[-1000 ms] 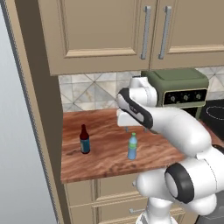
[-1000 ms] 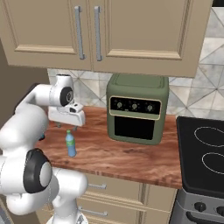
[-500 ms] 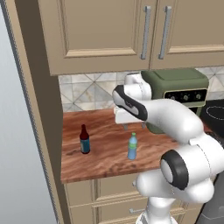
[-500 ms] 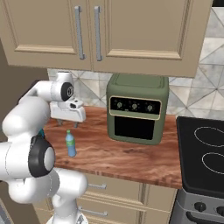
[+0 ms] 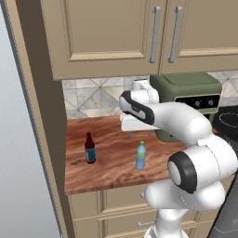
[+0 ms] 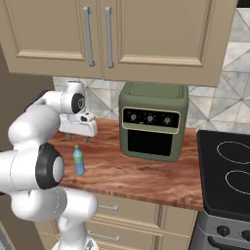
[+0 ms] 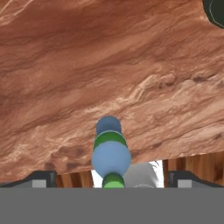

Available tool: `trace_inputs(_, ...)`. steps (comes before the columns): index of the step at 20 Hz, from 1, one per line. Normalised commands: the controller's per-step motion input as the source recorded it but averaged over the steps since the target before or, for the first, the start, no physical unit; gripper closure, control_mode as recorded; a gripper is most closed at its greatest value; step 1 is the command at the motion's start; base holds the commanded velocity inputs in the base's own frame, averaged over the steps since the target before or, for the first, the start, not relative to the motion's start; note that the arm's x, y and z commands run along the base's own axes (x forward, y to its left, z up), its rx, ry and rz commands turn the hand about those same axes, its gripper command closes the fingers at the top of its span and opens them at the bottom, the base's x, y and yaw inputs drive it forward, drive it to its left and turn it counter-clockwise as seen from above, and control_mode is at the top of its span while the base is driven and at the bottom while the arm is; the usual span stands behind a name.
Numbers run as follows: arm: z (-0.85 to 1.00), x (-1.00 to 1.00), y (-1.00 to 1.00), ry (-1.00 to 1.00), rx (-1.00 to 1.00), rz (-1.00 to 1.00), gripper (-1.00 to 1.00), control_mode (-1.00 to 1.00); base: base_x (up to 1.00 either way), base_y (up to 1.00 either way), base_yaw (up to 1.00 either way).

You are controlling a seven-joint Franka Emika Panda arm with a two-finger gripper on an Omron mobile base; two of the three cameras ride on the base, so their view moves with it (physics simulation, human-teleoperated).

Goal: Place the drinks on the dining counter in a tight cluster.

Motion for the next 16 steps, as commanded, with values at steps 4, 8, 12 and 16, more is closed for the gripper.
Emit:
trace_inputs(4, 0.0, -0.41, 0.0, 0.0, 0.03, 0.0, -1.0, -1.0, 0.0, 0.0, 0.0)
trace_inputs(8, -0.04, -0.19, 0.0, -0.02, 0.0, 0.0, -1.0, -1.0, 0.0, 0.0, 0.0)
trace_inputs(12, -0.02, -0.13, 0.0, -0.03, 0.0, 0.0, -1.0, -1.0, 0.0, 0.0, 0.0)
trace_inputs(16, 0.0, 0.11, 0.0, -0.05, 0.0, 0.0, -1.0, -1.0, 0.0, 0.0, 0.0)
